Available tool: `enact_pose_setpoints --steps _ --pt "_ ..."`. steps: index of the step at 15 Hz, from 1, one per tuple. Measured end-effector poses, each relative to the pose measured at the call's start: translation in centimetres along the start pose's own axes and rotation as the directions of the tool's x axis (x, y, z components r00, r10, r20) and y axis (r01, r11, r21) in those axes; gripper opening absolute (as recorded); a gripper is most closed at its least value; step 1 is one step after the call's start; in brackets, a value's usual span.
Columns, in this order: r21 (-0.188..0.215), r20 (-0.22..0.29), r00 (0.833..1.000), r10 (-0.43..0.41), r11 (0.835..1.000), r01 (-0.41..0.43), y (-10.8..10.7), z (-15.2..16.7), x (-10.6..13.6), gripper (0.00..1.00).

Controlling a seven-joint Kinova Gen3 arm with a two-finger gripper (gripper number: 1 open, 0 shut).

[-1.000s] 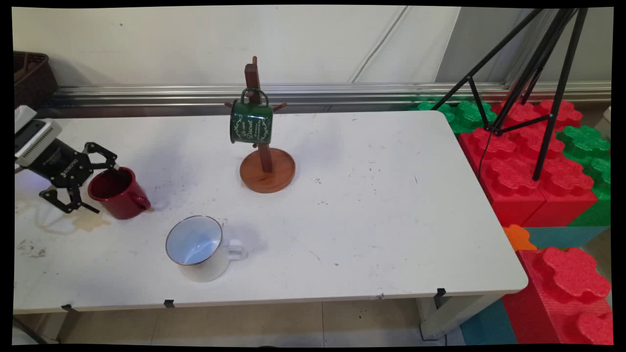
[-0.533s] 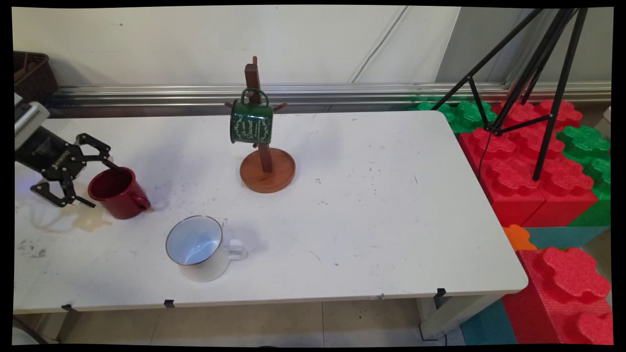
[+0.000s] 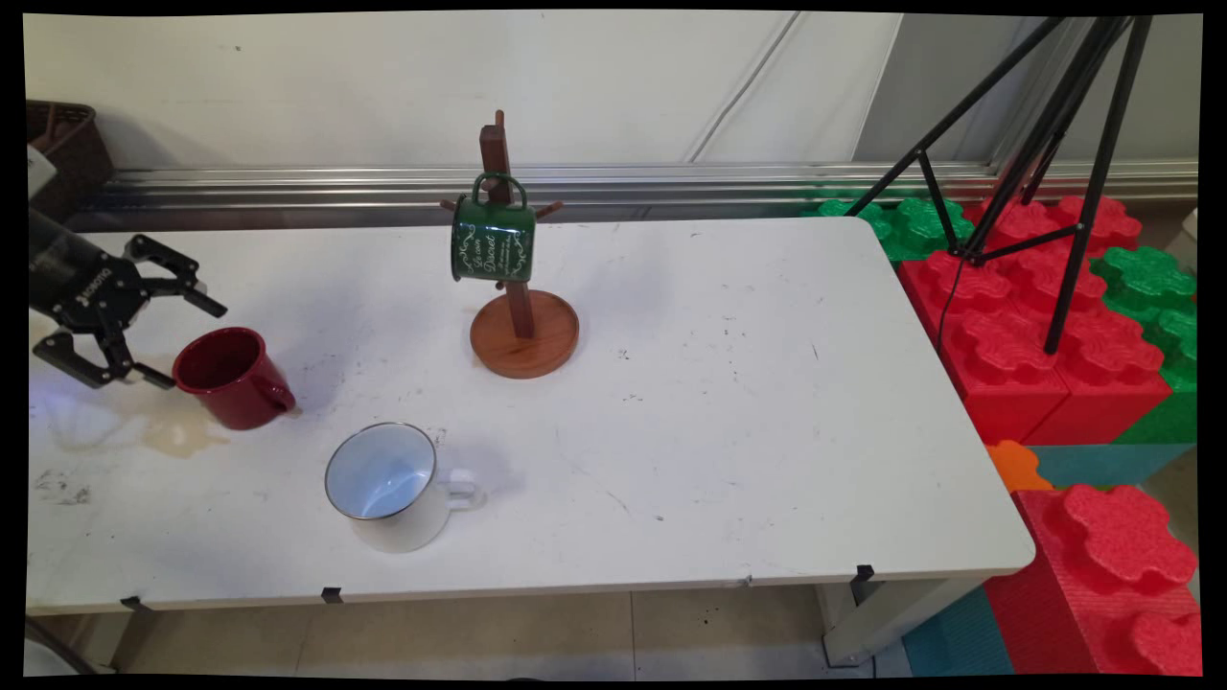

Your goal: Pick up the green mug from the rack

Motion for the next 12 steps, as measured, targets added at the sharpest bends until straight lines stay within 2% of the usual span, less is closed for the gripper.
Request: enact_pose_setpoints --steps 4,6,12 --pt "0.015 -0.084 0.993 -0.084 0.996 0.085 -0.2 -1.3 0.6 1.00" --pt "0.025 -0.132 0.984 -0.121 0.992 0.125 -0.5 -2.0 0.9 1.00" --pt "0.036 -0.231 0.956 -0.181 0.980 0.194 -0.9 -2.7 1.3 1.00"
